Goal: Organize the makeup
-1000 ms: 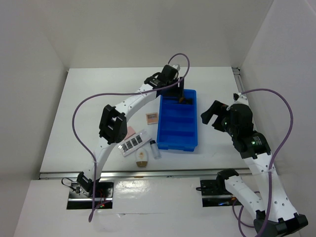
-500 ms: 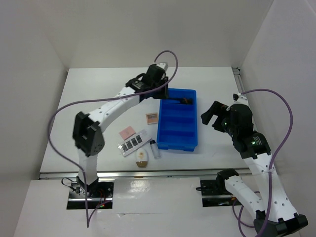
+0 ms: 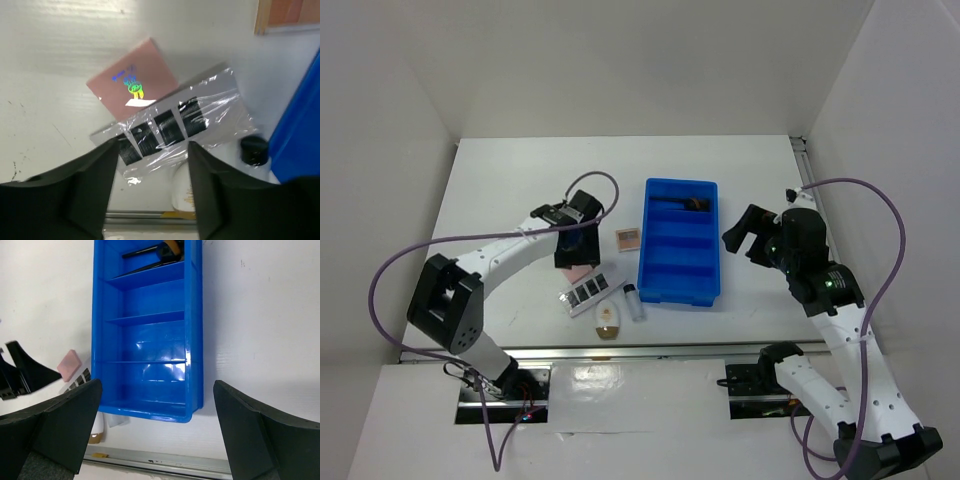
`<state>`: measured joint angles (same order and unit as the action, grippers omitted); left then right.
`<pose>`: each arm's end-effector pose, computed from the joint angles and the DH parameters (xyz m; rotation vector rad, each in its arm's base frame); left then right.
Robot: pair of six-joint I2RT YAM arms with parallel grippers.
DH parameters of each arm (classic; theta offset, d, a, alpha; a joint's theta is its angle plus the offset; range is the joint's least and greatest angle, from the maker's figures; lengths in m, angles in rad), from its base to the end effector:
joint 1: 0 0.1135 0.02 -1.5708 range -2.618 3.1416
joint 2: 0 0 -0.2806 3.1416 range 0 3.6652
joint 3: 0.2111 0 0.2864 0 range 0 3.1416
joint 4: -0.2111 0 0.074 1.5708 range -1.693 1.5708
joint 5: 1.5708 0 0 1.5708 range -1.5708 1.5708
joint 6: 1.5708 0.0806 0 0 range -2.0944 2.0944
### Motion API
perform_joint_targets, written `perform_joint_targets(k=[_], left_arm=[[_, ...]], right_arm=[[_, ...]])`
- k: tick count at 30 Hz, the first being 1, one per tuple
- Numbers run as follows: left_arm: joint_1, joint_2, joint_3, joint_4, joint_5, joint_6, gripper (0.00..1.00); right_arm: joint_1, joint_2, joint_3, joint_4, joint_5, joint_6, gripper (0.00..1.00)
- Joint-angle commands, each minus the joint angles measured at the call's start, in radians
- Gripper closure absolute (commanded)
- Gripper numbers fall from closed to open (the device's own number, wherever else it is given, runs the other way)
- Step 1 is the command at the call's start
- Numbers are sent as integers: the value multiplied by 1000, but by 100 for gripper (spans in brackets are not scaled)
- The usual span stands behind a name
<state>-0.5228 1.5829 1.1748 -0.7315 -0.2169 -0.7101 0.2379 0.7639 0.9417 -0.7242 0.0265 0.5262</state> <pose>0.3276 -0.1688 0.1993 -0.3125 2.6476 -0.1007 0.2089 0.0485 0.3359 0.3242 2.1218 0.4235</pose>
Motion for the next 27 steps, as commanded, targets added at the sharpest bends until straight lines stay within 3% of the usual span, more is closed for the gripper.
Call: perform_joint_targets(k=[1,4,8,15,27], left_arm=[[-66,-87,-35,-29,30,-28,26],[-124,-136,-86,-66,51,-57,10],[-196,-207,-141,-66,138,-87,0],[-371,-133,-135,-94,93,-193,1],[-375,-32,-167,-48,108,-213,1]], right_arm=[[1,-3,-3,45,-16,-15,0],[1,-3,-12,54,-26,-15,0],[1,6,-12,74,-50,-6,0],[1,15,-12,74,-68,-6,0],[1,-3,-1,65,-59,-6,0]])
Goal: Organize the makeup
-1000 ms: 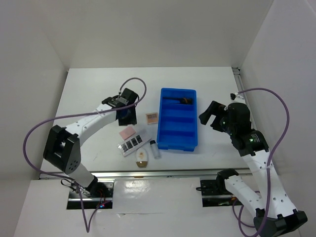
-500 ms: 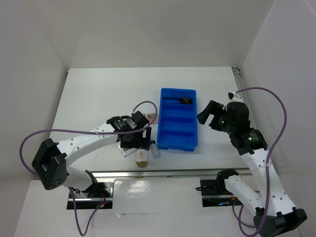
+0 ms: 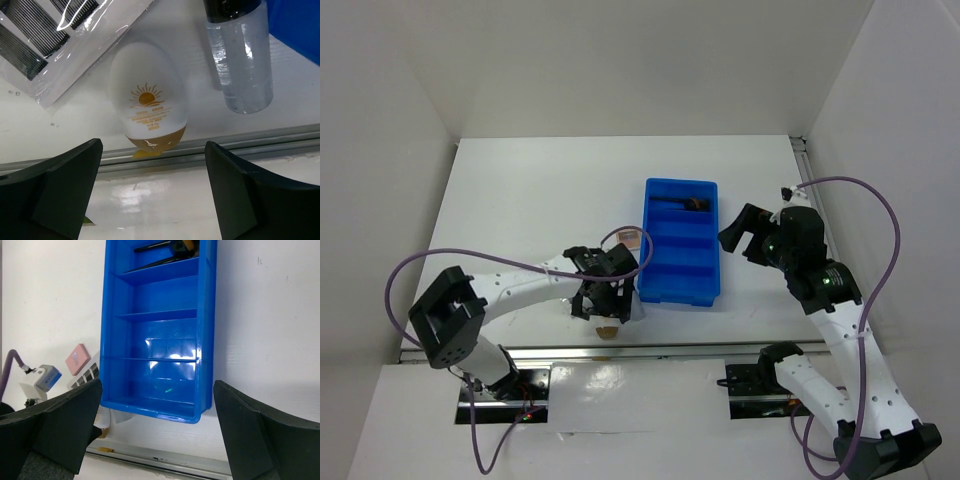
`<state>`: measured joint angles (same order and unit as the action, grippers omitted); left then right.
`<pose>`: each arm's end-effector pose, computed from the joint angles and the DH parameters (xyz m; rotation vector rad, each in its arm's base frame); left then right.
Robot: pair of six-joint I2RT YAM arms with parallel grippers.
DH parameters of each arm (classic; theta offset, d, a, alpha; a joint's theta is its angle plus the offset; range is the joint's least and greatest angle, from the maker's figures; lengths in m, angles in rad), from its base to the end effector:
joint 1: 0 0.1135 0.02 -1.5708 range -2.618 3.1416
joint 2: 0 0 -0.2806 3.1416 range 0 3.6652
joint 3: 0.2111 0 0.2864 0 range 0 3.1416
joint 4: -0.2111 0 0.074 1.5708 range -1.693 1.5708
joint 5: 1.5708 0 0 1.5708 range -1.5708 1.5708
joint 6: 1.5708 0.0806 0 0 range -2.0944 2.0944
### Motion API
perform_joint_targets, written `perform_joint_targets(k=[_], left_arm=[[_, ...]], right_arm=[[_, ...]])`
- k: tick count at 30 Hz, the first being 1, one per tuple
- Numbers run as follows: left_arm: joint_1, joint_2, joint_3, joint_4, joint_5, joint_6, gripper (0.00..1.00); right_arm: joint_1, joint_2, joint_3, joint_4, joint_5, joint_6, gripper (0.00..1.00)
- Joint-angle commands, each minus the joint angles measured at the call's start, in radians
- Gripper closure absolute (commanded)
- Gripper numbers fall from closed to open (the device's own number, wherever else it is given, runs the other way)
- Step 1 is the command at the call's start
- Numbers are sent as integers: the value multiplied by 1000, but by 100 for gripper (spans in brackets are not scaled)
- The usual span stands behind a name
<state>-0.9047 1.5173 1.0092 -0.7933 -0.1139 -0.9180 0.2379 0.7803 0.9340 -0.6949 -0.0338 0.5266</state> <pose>0.2049 -0.2458 0.1614 -0.0414 2.8797 -0.2079 0.2137 0.0546 0.3335 0.2890 2.1311 0.4875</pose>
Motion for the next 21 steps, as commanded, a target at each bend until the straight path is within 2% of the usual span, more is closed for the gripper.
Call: perform_joint_targets(k=[1,13,21], left_arm=[[16,43,-1,14,5,-5,3],[46,132,28,14,5,-5,11],[46,132,28,26,25,-5,24]], right_arm=[[1,-19,6,35,2,-7,0],[1,-29,28,6,11,-7,0],[1,-38,28,6,11,3,0]])
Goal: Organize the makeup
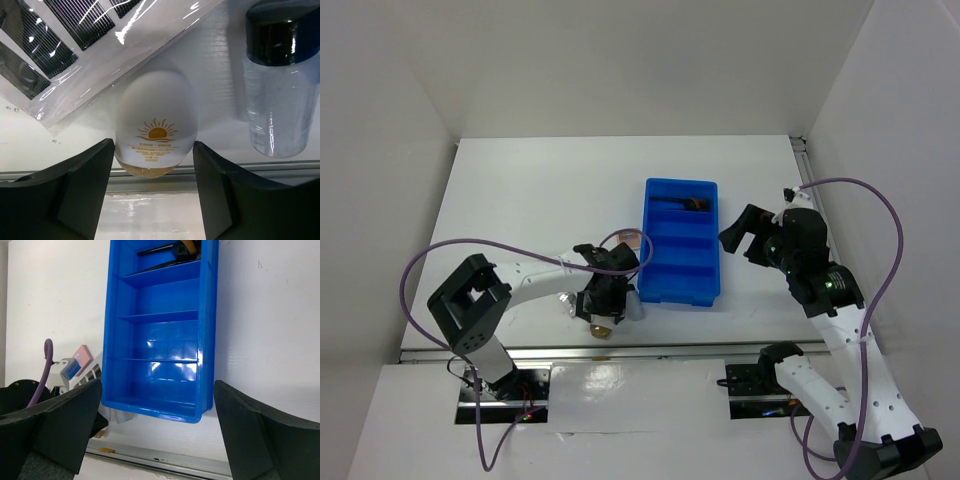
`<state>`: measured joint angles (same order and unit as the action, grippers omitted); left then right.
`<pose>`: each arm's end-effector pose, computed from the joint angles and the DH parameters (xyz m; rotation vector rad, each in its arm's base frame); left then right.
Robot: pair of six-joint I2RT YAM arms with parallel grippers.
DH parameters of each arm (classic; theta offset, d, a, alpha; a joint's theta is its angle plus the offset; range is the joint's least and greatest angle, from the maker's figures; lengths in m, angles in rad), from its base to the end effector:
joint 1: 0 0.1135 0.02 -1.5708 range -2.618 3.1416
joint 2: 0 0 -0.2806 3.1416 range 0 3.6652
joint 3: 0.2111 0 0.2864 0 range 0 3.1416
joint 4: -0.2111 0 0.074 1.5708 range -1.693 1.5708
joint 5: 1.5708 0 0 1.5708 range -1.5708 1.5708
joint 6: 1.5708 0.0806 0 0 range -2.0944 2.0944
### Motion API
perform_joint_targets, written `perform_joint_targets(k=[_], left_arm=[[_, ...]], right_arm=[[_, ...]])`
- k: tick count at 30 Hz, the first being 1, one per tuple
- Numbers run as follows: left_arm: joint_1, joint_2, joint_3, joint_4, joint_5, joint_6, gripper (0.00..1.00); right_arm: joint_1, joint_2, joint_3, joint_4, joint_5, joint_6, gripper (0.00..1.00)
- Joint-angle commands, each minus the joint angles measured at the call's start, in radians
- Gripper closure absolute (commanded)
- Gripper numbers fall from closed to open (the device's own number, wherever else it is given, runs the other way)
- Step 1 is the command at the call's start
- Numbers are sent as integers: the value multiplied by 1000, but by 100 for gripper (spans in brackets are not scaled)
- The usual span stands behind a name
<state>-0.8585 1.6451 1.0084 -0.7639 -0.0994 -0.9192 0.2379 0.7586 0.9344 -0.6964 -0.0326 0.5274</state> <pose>0.2203 -0.2429 0.1231 -0.1022 2.9539 -0.1031 0.2090 0.0534 0.3377 0.2873 2.1105 0.4929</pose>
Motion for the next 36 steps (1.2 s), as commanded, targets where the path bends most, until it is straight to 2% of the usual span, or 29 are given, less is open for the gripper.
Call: perform_joint_targets(k=[1,13,17,19,22,27,30,36], left_arm=[[-1,13,29,-3,20,-4,25],[18,56,48,-3,-14,5,23],[27,41,29,-3,-14,5,37],[27,0,29,-14,-36,-4,48],[27,-57,38,-72,-65,-4,49],[27,-200,159,-178,-134,-13,52],[39,-209,289,-209,-166,46,53],[85,-56,556,-151,-146,161,58]], right_arm=[[1,-16,27,8,10,2,0],[1,-16,37,8,10,2,0],[1,-25,37,8,10,2,0],[1,-25,37,8,10,2,0],[1,-25,37,8,10,2,0],[1,-16,37,29,0,2,0],[1,-5,37,40,0,2,0],[1,-5,37,31,11,-7,0]])
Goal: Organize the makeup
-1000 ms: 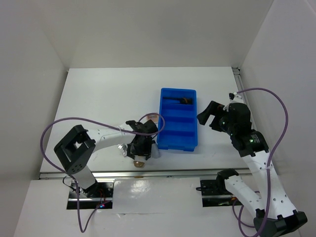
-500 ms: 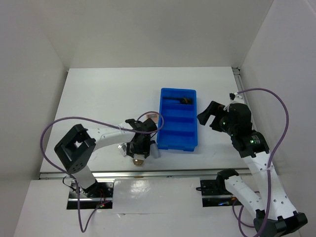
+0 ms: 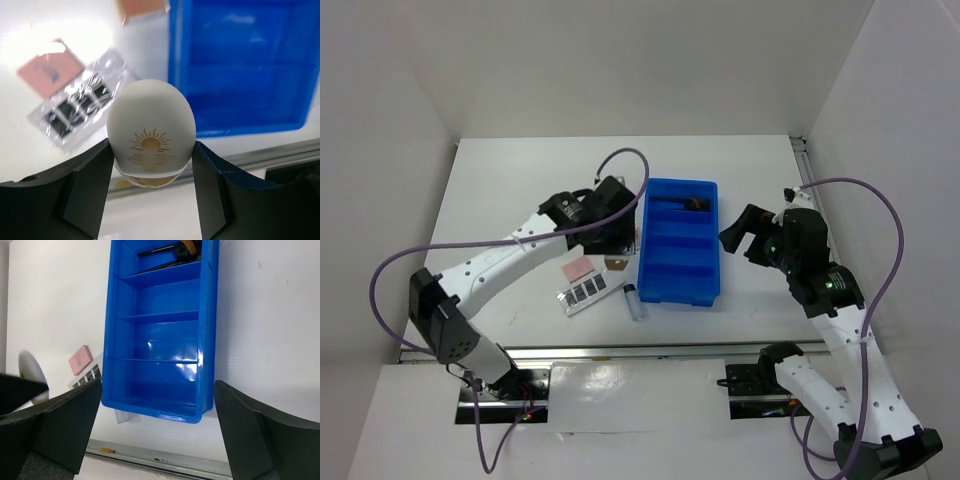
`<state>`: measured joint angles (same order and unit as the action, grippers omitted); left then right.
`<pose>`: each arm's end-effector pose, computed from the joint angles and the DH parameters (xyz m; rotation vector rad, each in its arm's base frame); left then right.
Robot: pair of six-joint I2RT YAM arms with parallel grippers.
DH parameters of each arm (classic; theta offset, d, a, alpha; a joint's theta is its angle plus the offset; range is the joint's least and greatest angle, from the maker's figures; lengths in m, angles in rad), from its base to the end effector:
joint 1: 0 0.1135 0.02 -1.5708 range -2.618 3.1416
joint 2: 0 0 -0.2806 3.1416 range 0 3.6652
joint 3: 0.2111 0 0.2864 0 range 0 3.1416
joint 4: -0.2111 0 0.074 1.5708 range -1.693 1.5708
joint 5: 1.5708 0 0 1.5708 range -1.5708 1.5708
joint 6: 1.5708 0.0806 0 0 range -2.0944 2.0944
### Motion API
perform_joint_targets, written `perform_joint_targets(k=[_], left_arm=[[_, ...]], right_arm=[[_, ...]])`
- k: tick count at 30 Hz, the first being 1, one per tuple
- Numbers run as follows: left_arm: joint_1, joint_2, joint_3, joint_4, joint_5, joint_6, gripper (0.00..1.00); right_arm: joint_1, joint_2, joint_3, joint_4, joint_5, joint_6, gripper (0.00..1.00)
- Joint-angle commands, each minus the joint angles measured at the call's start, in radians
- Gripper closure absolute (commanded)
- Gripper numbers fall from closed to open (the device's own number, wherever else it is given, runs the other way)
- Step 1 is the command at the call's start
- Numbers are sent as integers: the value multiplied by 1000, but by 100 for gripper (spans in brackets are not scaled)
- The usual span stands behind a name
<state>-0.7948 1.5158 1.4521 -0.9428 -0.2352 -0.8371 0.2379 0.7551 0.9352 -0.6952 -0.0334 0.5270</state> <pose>0.2721 -0.2505 0.3070 -0.1422 2.5660 -0.3344 0.2082 0.0533 0.3389 0.2856 2.1052 0.4952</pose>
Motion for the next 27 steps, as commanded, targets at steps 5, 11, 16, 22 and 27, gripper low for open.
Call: perform_joint_targets(k=[5,11,16,22,27], left_arm=[[40,254,339,108,39,142,59],[69,523,661,146,154,188,60],[69,703,810,157,189,228,60],[69,732,713,303,212,237,63],[69,753,703,316,212,237,56]], right_arm=[[1,-11,54,8,35,-7,0],[1,-20,54,-23,81,-7,0],[1,-20,45,-23,92,2,0],[1,-11,36,-23,92,2,0],[1,-11,36,-23,82,2,0]])
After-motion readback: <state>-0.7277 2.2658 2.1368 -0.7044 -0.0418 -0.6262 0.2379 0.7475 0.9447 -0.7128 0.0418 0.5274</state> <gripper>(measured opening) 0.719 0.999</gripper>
